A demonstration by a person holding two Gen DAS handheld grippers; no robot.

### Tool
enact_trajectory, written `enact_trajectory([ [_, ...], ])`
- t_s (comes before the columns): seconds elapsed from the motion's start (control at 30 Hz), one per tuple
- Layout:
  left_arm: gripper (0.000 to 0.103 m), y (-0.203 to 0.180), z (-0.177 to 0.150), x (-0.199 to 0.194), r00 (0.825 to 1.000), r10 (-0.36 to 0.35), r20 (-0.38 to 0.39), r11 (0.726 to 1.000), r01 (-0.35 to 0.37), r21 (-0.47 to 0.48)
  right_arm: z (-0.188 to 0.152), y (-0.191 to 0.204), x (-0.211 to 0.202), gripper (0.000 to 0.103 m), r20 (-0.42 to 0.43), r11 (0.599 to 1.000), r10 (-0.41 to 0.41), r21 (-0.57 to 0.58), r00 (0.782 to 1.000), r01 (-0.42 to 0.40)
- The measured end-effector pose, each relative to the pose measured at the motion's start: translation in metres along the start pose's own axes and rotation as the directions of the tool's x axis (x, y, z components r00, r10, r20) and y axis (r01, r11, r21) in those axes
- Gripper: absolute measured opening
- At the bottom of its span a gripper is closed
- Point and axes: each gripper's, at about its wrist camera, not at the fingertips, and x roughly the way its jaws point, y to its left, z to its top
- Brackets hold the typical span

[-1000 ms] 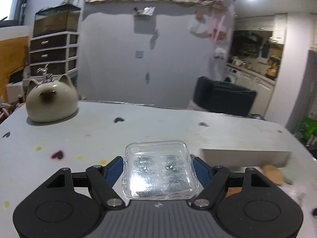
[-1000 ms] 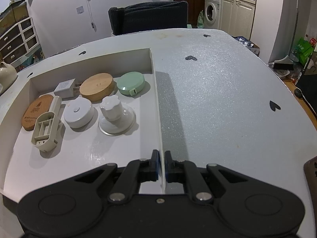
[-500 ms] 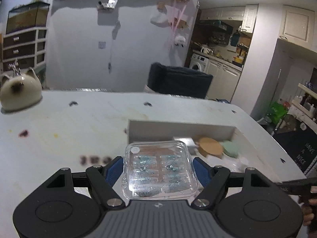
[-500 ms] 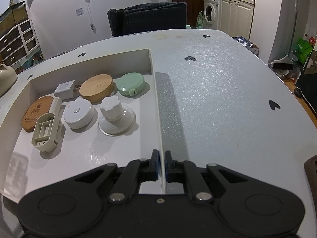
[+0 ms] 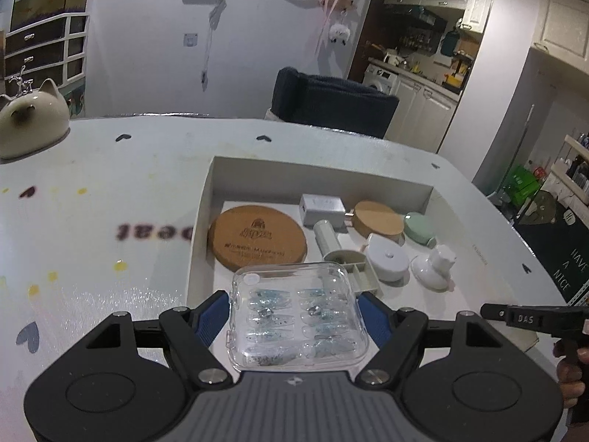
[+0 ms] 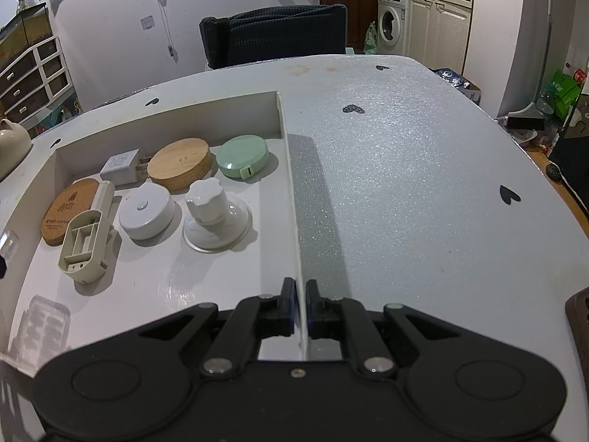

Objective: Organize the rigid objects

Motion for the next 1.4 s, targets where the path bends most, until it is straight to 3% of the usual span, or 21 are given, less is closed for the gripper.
enact_trajectory([
  [0.1,0.078,0.0,-0.002,0.004,1.0,0.021,-0.018,1.0,-0.021,-0.003,0.0,0.0,0.0,0.008,0.001,1.0,-0.001,0.002,1.0,0.001],
  [0.2,0.091,0.002,-0.002,0.004,0.999,0.034,-0.027,0.999,-0.035,-0.009,0.001,0.001,0.0,0.008,0.001,1.0,-0.001,0.002,1.0,0.001],
  [0.83,0.093,-0.004,-0.002,-0.012,1.0,0.008,-0.02,0.999,-0.007,0.04,0.0,0.0,0.0,0.008,0.001,1.0,-0.001,0.001,1.0,0.001],
  [1.2,0.097,-0.011,0.01,-0.04,0.998,0.052,0.024,0.993,-0.054,0.106,0.004,-0.001,0.001,0.008,-0.012,1.0,0.008,-0.012,1.0,-0.008],
  [1.27,0.098,-0.011,0.011,-0.047,0.998,0.043,0.044,0.992,-0.048,0.113,0.005,0.0,0.002,0.02,-0.005,1.0,-0.002,-0.014,1.0,0.002],
  [1.3,0.099,-0.011,0.012,-0.05,0.998,0.037,0.052,0.992,-0.043,0.117,0.005,0.0,0.001,0.035,0.001,1.0,-0.004,-0.017,1.0,0.004],
  [1.4,0.1,-0.009,0.013,-0.06,0.995,0.049,0.087,0.99,-0.059,0.127,0.007,0.003,-0.008,0.042,0.037,1.0,0.01,-0.025,0.999,-0.009],
])
